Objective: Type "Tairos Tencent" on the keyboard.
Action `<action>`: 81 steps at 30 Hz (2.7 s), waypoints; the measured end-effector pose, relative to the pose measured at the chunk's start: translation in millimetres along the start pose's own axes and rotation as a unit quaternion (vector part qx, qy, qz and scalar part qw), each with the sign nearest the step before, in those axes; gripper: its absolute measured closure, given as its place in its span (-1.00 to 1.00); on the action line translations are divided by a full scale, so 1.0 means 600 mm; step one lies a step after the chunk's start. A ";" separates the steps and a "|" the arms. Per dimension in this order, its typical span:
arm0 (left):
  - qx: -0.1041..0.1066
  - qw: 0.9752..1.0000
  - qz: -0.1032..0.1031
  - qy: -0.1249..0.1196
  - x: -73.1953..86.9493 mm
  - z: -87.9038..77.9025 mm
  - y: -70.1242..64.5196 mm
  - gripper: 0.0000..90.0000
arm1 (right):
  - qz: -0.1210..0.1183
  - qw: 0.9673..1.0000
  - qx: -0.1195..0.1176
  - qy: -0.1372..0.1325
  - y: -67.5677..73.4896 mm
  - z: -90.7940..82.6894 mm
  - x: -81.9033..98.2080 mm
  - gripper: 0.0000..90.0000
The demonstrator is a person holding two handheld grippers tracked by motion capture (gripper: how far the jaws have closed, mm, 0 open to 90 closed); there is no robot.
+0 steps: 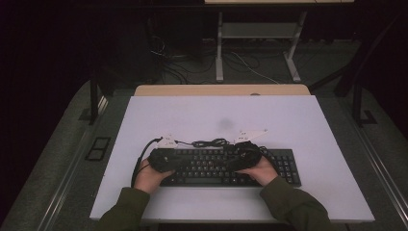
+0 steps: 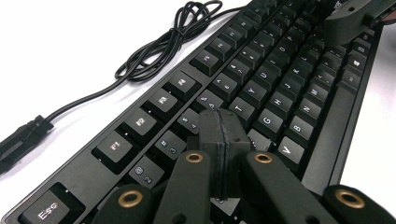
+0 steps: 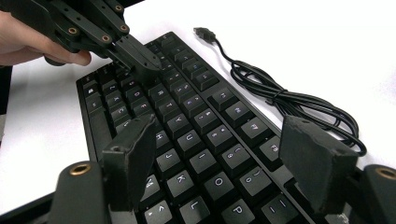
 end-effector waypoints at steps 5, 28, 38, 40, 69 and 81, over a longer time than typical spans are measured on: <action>0.000 1.000 0.001 0.002 0.004 0.003 0.002 0.97 | 0.000 1.000 0.001 0.001 0.000 0.000 0.000 -0.39; -0.002 1.000 -0.002 -0.008 0.002 -0.006 -0.002 0.96 | 0.000 1.000 0.001 -0.003 0.000 -0.003 -0.002 -0.39; -0.010 0.999 -0.023 -0.022 0.004 -0.017 -0.001 0.66 | 0.001 1.000 0.000 -0.003 -0.001 -0.005 -0.003 -0.39; -0.012 0.999 -0.029 -0.025 0.005 -0.020 -0.001 0.59 | 0.001 1.000 0.000 -0.004 -0.001 -0.005 -0.003 -0.39; -0.035 0.998 -0.037 -0.038 0.007 -0.030 -0.008 -0.26 | -0.012 0.999 -0.036 0.034 0.034 0.007 0.008 0.68; -0.036 0.998 -0.033 -0.035 0.008 -0.027 -0.009 -0.31 | -0.038 0.996 -0.051 0.069 0.059 0.025 0.019 0.98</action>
Point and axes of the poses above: each handheld gripper's, and its own axes: z roughly forward along the jaws, x roughly out of its underside, y roughly to its left, the point moved 3 cm from there along z, roughly forward along the jaws, and after that the axes turned 12 degrees about z, right-handed, at the moved point
